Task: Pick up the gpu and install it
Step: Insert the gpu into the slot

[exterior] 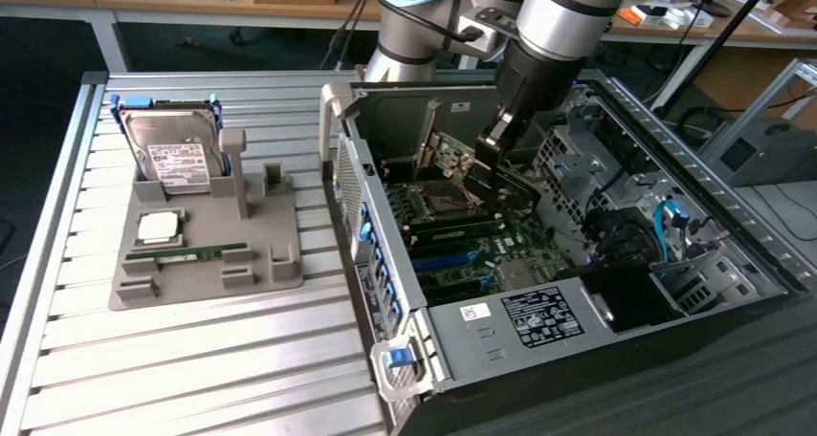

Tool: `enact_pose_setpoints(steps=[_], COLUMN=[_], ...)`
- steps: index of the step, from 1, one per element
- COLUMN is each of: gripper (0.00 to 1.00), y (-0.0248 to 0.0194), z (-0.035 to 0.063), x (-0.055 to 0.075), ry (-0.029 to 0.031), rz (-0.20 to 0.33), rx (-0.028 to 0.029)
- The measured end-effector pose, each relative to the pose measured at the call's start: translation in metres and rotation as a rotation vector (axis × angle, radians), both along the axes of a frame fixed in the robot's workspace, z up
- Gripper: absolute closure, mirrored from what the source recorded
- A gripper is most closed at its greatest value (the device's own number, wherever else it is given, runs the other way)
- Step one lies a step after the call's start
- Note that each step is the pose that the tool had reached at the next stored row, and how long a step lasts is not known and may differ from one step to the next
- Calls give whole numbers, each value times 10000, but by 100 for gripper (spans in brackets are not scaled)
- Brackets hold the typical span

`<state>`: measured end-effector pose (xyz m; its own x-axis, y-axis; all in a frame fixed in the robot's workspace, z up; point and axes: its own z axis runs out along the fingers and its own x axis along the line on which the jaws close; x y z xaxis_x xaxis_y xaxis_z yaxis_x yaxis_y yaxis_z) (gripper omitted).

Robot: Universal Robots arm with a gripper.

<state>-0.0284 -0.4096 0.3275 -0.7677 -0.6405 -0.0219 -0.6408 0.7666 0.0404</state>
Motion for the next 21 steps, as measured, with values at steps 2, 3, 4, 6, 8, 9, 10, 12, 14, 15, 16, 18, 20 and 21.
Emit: enact_pose_setpoints(steps=[2,3,4,6,8,9,10,12,14,15,16,18,20,21], gripper=[73,73,73,73,73,73,73,73,73,73,73,73,73,73], y=[0,0,0,0,0,0,0,0,0,0,0,0,0,0], z=[0,0,0,-1,-1,-1,-1,-2,-2,-3,-3,-3,-3,-3], x=[0,0,0,0,0,0,0,0,0,0,0,0,0,0], ry=[0,0,0,0,1,0,0,0,0,0,0,1,0,0], rz=[73,128,163,224,280,304,329,405,464,503,531,586,640,664], rx=[0,0,0,0,0,0,0,1,1,0,0,0,0,0])
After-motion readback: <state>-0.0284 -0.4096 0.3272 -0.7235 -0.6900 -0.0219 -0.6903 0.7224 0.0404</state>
